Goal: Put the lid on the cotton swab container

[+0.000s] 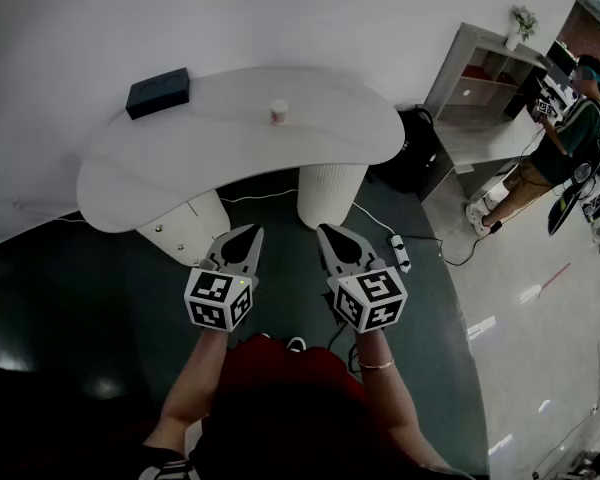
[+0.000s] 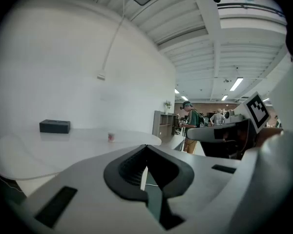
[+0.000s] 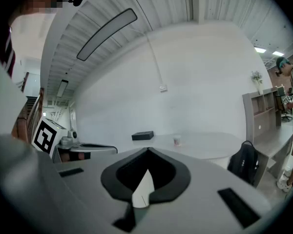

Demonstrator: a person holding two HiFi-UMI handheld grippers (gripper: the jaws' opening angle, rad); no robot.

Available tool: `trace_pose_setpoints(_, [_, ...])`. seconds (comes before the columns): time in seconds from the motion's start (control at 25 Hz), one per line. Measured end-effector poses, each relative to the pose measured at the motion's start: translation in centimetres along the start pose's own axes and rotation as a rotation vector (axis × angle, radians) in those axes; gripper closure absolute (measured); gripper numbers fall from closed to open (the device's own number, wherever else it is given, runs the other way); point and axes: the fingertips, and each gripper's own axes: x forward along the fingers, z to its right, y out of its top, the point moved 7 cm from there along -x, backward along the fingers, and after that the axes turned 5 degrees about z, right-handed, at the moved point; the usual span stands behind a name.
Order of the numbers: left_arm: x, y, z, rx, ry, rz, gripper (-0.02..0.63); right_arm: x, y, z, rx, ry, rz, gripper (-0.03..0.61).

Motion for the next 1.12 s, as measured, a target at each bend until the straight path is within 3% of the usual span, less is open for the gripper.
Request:
trace_pose_setpoints(0.2, [0.1,0.0,0.4,-0.006,-0.039,0.001,0.591,0.0,-1.0,-0.1,0.014,-0.024,-0.023,0.565])
trace_pose_setpoints(0.4, [-0.3,0.2,0.5,0.014,0.006,0.011,0.589,0.1,-1.7,-0.3,0.015,-0.012,-0.052,0.564])
trace_pose_setpoints(0.68, [0.2,-0.1,-0.3,0.020,0.003,-0.015,0.589,1.5,-1.8,-0.3,0.006,-0.008,-0.080,0.563])
trace_pose_setpoints(0.88, [1.8,-0.4,-1.7,0.040,0.016,-0.041,0.589,2.7,-2.0,1.2,0.005,-0.038,-0.093,0.563])
trace_pose_setpoints(1.12, [5.9,-0.4,-4.7,0.000,0.013,-0.038,0.589,5.9,-1.6,4.0,-0.004,-0.090,-0.108,0.563])
